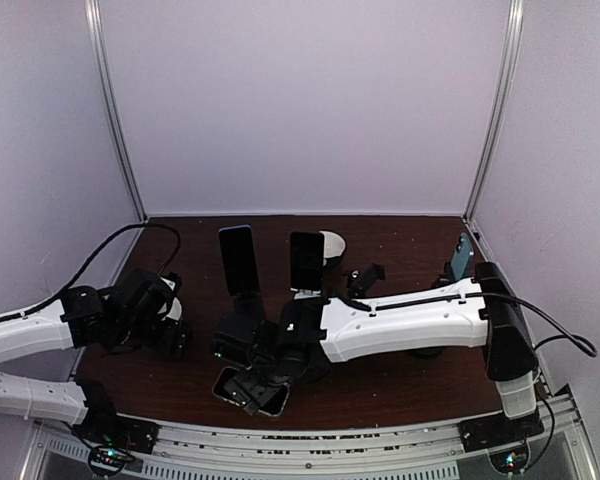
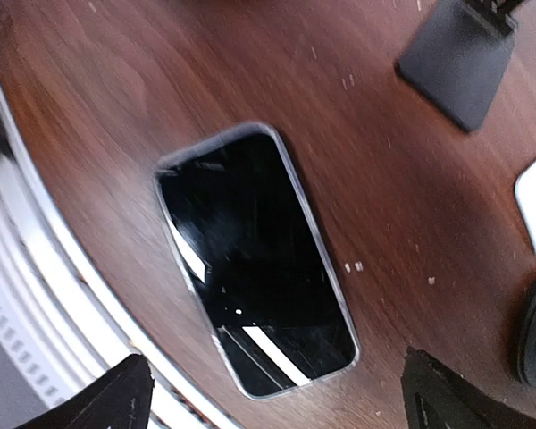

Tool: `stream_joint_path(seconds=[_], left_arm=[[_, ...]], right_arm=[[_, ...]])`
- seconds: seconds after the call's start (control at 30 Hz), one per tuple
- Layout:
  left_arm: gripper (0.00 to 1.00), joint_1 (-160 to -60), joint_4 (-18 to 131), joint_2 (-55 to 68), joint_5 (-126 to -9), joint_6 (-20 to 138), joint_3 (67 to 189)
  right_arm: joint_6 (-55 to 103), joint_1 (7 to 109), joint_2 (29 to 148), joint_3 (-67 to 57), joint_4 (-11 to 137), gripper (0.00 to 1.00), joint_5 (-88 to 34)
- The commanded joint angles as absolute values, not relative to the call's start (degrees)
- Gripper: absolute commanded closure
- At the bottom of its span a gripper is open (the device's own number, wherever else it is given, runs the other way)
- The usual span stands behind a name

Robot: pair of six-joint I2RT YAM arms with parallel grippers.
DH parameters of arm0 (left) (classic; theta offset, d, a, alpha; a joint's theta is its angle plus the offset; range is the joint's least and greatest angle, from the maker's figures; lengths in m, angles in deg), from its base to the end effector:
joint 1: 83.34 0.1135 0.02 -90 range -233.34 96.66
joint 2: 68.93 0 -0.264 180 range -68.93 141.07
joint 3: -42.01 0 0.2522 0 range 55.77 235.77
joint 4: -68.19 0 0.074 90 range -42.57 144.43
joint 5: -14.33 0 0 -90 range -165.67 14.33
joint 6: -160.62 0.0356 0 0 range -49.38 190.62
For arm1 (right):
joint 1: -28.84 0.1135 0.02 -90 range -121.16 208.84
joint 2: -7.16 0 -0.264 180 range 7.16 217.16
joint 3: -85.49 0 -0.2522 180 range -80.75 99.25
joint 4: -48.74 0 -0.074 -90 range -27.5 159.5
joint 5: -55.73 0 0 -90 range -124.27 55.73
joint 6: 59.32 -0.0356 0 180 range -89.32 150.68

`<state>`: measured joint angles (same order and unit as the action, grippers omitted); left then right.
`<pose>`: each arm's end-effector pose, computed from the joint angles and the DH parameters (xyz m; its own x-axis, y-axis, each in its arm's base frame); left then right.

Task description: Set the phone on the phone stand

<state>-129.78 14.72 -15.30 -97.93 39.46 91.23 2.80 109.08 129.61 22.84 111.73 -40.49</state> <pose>0.1281 -0.1152 0.2161 -0.7746 0.1197 -0.6210 0.1531 0.9882 -0.0006 0.0807 0.4465 0.2124 -0.5940 -0.7108 -0.3768 -0.7864 0.6117 0.0856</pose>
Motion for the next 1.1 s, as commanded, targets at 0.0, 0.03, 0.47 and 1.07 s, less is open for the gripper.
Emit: stream_joint_path(seconds=[0.0,0.03,0.47,1.07], left_arm=[[0.11,-129.31,17.13,-15.20,-97.08,41.64,93.23],[0.11,-129.35,17.02,-15.08,-96.85,41.81,93.07],[0.11,-129.33,20.16,-15.65,-92.29,44.13,91.81],[0.14,-129.45,20.34,-14.88,-90.55,45.74,93.88]], right_arm=[[2.19,109.57,133.06,29.13,111.92,0.00,-39.63],[2.54,109.87,134.23,30.53,111.95,0.00,-38.25],[15.21,107.25,141.64,31.06,117.25,0.00,-36.91],[16.69,107.29,138.80,27.44,116.42,0.32,-36.03]])
